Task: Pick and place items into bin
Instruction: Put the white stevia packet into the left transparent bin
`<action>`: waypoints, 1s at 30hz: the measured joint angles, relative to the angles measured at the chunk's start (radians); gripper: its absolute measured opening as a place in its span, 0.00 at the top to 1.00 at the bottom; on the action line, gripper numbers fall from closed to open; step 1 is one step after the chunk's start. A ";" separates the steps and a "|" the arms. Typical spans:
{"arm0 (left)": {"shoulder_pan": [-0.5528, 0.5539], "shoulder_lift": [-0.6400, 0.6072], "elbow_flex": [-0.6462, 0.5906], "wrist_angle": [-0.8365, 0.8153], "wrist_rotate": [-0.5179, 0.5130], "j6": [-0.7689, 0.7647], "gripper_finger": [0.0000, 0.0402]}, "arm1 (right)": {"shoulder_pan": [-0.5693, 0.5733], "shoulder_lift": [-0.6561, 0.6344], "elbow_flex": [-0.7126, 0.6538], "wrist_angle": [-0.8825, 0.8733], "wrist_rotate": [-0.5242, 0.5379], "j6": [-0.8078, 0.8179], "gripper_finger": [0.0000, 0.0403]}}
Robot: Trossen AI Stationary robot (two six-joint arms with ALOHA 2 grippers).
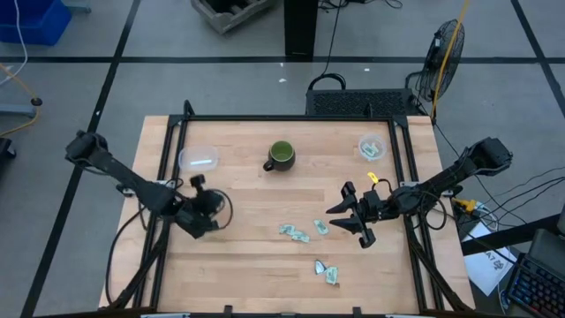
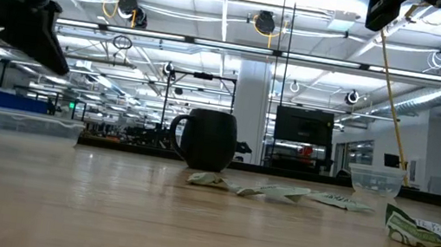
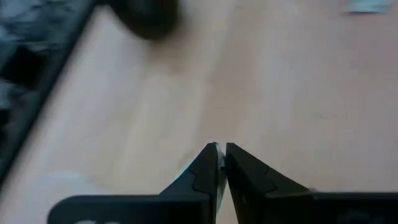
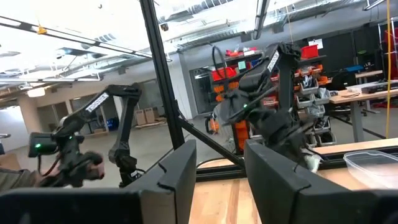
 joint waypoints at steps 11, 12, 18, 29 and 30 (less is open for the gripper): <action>0.141 -0.214 0.000 -0.205 -0.167 -0.149 0.95 | -0.003 0.000 0.000 0.000 0.000 0.000 0.68; 0.157 -0.223 0.000 -0.202 -0.192 -0.193 0.93 | -0.004 0.000 0.000 -0.001 0.000 0.000 0.68; 0.272 -0.244 0.000 -0.209 -0.287 -0.307 0.90 | -0.013 0.000 0.000 -0.001 0.001 0.000 0.68; 0.521 -0.242 -0.046 -0.199 -0.196 -0.325 0.96 | -0.013 0.000 0.000 -0.012 0.000 0.000 0.68; 0.540 -0.241 -0.061 -0.195 -0.182 -0.319 0.95 | -0.013 0.000 0.000 -0.013 0.000 0.000 0.68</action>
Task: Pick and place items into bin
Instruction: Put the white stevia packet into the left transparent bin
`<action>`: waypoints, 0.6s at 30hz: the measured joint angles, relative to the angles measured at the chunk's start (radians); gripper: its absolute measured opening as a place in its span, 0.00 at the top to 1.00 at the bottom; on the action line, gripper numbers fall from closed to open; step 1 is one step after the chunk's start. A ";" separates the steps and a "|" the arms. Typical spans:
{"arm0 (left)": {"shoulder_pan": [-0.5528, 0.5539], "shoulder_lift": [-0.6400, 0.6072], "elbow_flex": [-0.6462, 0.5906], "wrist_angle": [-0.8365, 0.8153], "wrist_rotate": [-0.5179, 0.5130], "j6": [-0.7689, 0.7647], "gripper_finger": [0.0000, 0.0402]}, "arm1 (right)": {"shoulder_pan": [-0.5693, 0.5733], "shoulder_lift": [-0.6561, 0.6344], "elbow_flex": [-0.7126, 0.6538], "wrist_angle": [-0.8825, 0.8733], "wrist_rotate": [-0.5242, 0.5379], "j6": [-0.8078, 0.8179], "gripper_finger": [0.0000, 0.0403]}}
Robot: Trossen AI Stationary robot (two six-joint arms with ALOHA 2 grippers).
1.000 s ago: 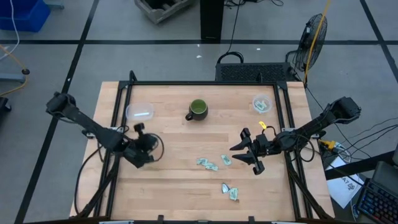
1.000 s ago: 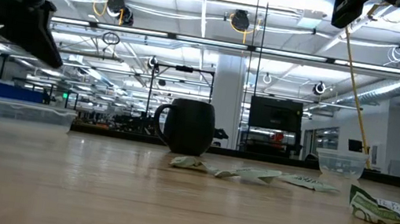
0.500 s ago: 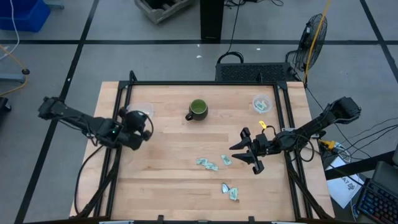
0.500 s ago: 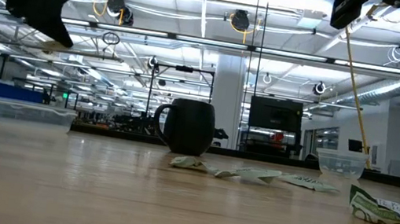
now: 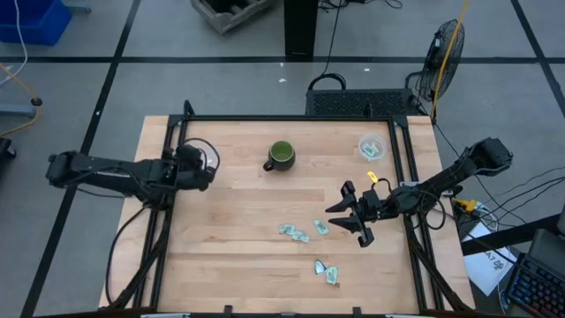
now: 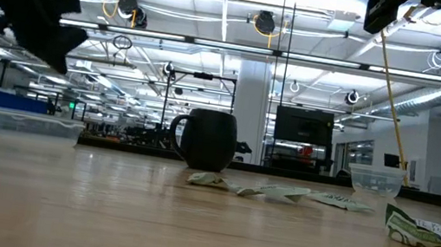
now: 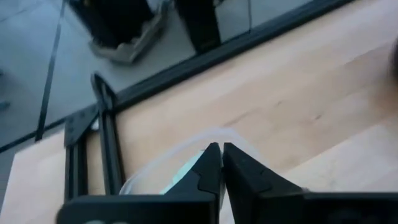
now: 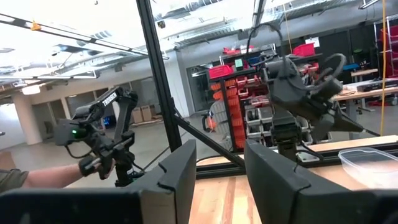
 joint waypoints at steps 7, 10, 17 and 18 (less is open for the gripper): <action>0.097 0.005 -0.135 0.195 0.020 0.070 0.91 | 0.000 0.000 0.000 0.000 0.001 -0.003 0.68; 0.129 0.005 -0.183 0.328 0.078 0.151 0.93 | 0.000 0.000 0.000 0.000 0.005 -0.005 0.68; 0.216 0.005 -0.226 0.418 0.148 0.253 0.97 | 0.000 0.000 0.000 -0.007 0.052 -0.026 0.68; 0.232 0.005 -0.226 0.418 0.149 0.256 0.96 | 0.000 0.000 0.000 -0.010 0.052 -0.026 0.68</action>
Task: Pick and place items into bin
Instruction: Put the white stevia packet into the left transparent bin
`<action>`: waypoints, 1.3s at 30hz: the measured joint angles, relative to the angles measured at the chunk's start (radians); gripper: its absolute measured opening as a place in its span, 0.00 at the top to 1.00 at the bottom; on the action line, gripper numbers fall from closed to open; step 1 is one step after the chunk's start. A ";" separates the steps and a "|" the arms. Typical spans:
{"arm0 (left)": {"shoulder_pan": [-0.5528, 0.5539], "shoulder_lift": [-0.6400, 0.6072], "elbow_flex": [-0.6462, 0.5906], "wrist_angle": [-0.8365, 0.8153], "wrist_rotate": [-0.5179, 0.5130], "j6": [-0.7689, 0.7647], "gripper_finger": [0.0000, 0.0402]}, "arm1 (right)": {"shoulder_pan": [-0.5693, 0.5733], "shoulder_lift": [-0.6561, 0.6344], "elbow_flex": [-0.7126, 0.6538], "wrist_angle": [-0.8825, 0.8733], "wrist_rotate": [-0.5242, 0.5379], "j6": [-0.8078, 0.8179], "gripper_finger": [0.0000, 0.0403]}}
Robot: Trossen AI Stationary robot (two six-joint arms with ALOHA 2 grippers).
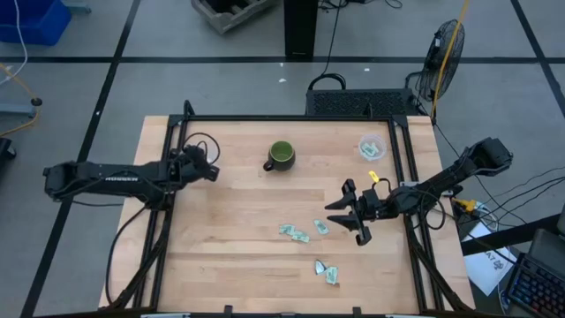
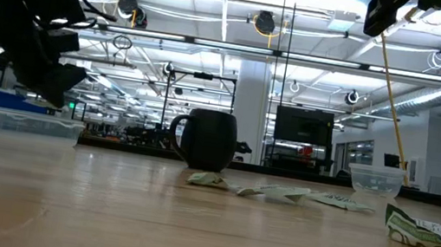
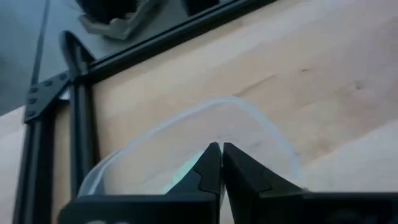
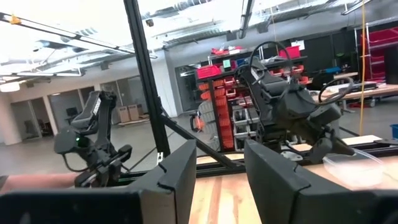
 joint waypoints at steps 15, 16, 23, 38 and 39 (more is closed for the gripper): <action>0.089 0.000 0.000 0.112 0.165 0.028 0.58 | 0.000 0.000 0.000 -0.055 -0.004 -0.079 0.68; 0.086 -0.001 0.000 0.146 0.200 0.031 0.57 | 0.000 0.000 0.000 -0.071 -0.004 -0.110 0.68; 0.032 -0.001 0.001 0.522 0.578 0.081 0.56 | -0.012 0.000 0.000 -0.176 -0.005 -0.183 0.68; -0.340 0.066 0.002 0.938 0.542 0.163 0.56 | -0.007 0.112 0.102 -0.519 0.036 -0.081 0.68; -0.361 0.080 0.002 0.965 0.531 0.169 0.56 | 0.004 0.139 0.128 -0.533 0.025 -0.077 0.68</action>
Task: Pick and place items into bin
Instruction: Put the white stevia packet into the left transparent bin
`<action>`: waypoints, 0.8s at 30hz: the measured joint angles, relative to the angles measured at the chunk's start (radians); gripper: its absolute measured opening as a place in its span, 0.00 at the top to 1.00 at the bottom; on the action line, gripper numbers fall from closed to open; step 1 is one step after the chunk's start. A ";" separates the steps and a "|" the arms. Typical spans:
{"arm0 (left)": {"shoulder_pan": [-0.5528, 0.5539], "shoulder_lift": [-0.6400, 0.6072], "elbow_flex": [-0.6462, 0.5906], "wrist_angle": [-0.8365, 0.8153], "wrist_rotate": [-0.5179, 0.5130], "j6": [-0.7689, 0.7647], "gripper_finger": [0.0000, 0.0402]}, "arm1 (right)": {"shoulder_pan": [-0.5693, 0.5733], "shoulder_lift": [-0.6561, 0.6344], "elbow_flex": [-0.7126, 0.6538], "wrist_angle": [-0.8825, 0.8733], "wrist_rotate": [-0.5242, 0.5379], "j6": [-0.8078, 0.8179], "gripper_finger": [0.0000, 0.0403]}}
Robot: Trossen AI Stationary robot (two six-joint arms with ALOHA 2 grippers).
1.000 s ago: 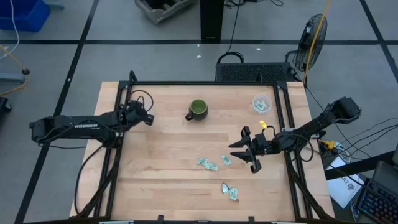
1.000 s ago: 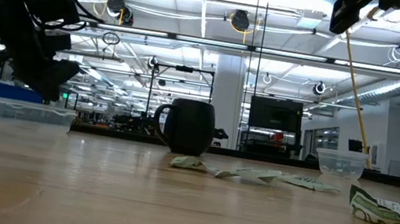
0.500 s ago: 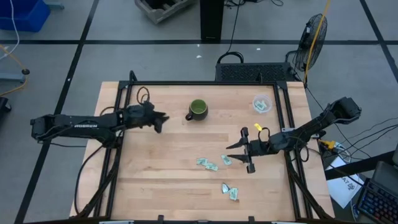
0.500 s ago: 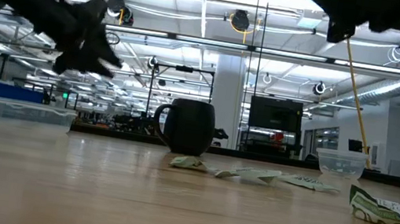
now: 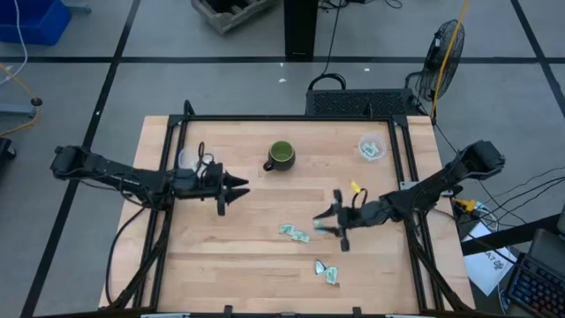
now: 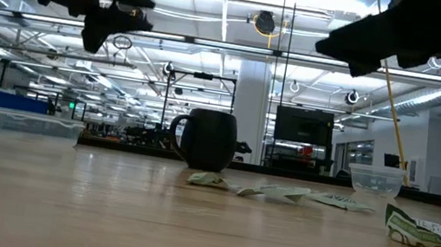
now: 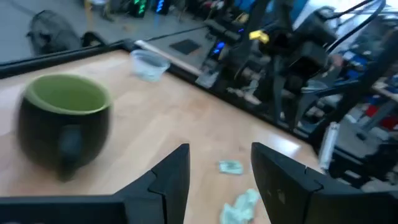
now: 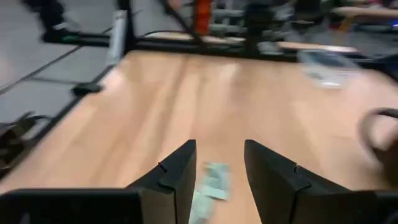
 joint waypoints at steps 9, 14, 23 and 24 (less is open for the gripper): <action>-0.110 0.247 0.050 0.093 -0.043 0.085 0.56 | 0.025 0.161 0.143 -0.081 0.001 -0.041 0.68; -0.152 0.452 0.165 0.088 -0.044 0.188 0.56 | 0.004 0.115 0.142 -0.076 0.002 -0.053 0.68; -0.194 0.775 0.454 -0.179 -0.043 0.289 0.56 | 0.007 0.077 0.142 -0.084 -0.003 -0.060 0.68; -0.192 0.805 0.482 -0.200 -0.043 0.293 0.56 | 0.007 0.077 0.142 -0.090 -0.003 -0.060 0.68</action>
